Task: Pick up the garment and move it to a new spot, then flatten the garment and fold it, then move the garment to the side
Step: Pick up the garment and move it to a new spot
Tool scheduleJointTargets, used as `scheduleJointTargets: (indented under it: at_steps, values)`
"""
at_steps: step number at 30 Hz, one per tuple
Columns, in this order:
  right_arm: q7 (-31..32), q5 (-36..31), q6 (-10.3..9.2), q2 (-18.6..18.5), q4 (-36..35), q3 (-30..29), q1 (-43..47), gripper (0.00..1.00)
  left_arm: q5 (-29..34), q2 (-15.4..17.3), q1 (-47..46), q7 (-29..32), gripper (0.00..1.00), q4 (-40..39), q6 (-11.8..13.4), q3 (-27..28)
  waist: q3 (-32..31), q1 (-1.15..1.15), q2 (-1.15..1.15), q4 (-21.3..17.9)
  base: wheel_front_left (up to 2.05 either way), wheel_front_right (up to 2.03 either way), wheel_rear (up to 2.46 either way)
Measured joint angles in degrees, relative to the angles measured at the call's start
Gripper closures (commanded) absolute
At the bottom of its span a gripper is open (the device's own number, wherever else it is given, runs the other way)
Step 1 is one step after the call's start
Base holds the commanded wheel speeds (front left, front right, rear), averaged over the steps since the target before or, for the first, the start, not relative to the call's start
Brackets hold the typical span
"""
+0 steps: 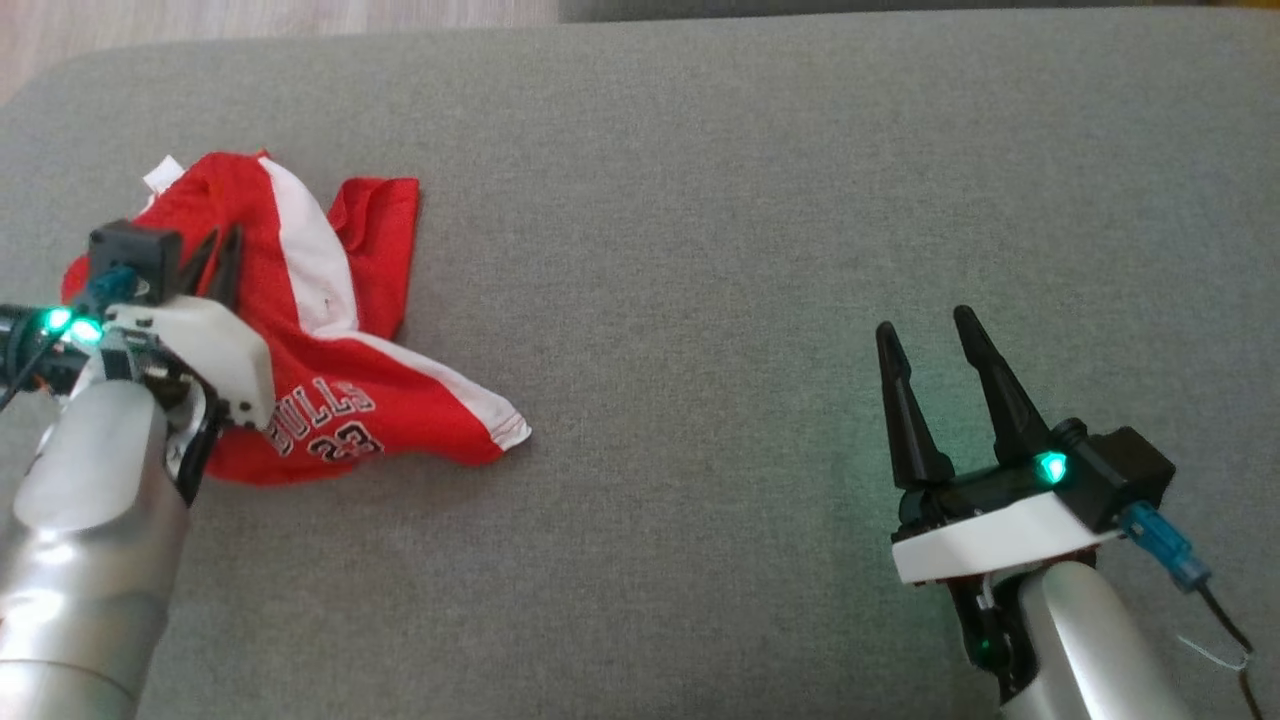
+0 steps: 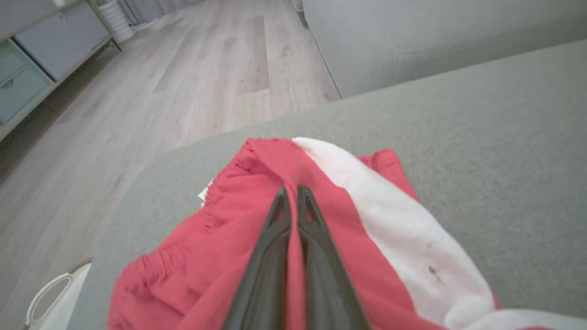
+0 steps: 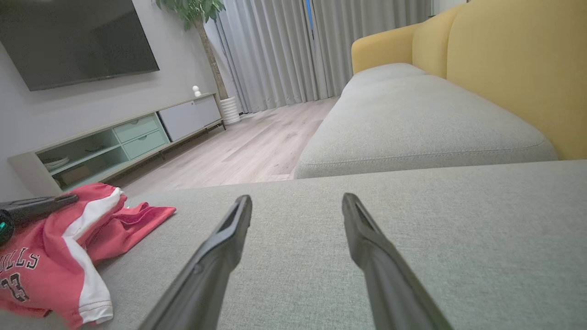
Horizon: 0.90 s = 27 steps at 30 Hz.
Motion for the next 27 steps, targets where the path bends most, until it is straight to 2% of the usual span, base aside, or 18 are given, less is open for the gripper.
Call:
scheduleJointTargets:
  at_steps: [3, 8, 14, 21, 27]
  values:
    - [0.0, 0.0, 0.0, 0.0, 0.2, -0.02, 0.05, 0.0, -0.1, -0.03, -0.87, -3.2, 1.0, -0.22, 0.19, 0.29, -1.0, 0.0, 0.0, -0.02, 0.0, 0.0, 0.0]
    - [0.0, 0.02, 0.0, 0.0, 1.19, -0.31, 0.46, 0.0, -0.86, -0.14, -1.19, -8.18, 1.0, -3.1, 2.22, 1.67, -3.53, 0.0, 0.0, 0.08, 0.0, 0.0, 0.0]
    - [0.0, 0.09, 0.0, 0.01, 1.87, -0.9, 3.41, 0.0, -1.93, -0.73, -0.93, -11.5, 1.0, -10.87, 3.64, 2.03, -7.73, -0.01, 0.0, 0.87, 0.0, 0.0, 0.0]
    - [0.0, 0.09, 0.0, 0.02, 1.91, -1.04, 3.96, 0.0, -3.82, -1.37, 1.33, -11.87, 1.0, -23.98, 4.28, 2.87, -9.95, -0.01, 0.0, 1.25, 0.0, 0.0, 0.0]
    - [0.0, 0.26, 0.0, 0.02, 1.81, -1.23, 3.95, 0.0, -5.53, -4.36, 4.42, -9.0, 1.0, -33.87, 5.12, 1.29, -9.66, 0.0, 0.0, -0.45, 0.0, 0.0, 0.0]
